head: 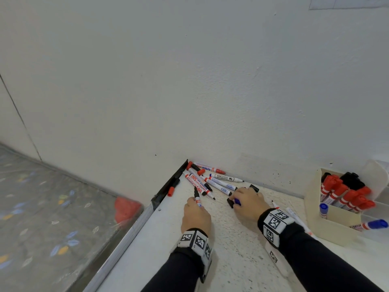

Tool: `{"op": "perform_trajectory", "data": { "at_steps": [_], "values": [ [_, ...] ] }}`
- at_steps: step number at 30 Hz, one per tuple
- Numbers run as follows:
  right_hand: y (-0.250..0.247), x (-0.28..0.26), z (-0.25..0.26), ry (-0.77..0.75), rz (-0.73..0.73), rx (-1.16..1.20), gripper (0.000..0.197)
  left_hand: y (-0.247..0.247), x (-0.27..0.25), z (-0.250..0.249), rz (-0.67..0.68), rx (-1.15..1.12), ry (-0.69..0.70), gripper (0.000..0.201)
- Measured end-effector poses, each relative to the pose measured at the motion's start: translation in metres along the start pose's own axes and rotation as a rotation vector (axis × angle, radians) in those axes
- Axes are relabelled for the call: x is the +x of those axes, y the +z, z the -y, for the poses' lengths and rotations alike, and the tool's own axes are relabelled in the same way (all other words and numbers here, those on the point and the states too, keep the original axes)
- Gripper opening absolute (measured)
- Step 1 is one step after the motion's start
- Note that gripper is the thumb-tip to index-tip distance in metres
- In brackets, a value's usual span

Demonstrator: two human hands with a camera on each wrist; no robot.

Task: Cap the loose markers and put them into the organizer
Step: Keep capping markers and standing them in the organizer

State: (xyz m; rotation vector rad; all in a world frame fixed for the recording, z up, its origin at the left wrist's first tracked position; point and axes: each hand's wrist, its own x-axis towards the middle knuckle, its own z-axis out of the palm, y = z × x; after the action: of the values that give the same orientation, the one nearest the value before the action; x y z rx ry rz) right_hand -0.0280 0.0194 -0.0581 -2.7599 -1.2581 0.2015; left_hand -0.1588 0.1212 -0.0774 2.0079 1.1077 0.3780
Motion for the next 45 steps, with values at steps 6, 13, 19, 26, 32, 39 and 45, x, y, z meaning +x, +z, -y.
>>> {"op": "perform_trajectory", "data": {
  "at_steps": [6,13,19,26,32,39,45],
  "values": [
    [-0.008,0.029,0.037,-0.142,0.019,0.082,0.034,-0.039,0.019,0.033,-0.033,0.095,-0.047,0.034],
    [0.020,0.072,0.111,-0.277,0.155,0.029,0.052,-0.066,0.037,0.060,-0.116,0.170,0.009,0.028],
    [0.032,0.087,0.139,-0.280,0.154,-0.012,0.065,-0.063,0.037,0.064,-0.121,0.163,0.012,0.030],
    [0.027,0.090,0.136,-0.116,-0.003,-0.024,0.040,-0.060,0.039,0.063,-0.109,0.158,0.059,0.030],
    [0.029,0.088,0.126,-0.102,0.094,-0.029,0.058,-0.060,0.038,0.062,-0.103,0.134,0.095,0.030],
    [0.031,0.088,0.123,-0.204,0.017,-0.111,0.062,-0.061,0.037,0.061,-0.112,0.112,0.127,0.030],
    [0.029,0.086,0.125,-0.104,0.023,-0.110,0.039,-0.061,0.037,0.062,-0.110,0.108,0.144,0.030]
  ]
}}
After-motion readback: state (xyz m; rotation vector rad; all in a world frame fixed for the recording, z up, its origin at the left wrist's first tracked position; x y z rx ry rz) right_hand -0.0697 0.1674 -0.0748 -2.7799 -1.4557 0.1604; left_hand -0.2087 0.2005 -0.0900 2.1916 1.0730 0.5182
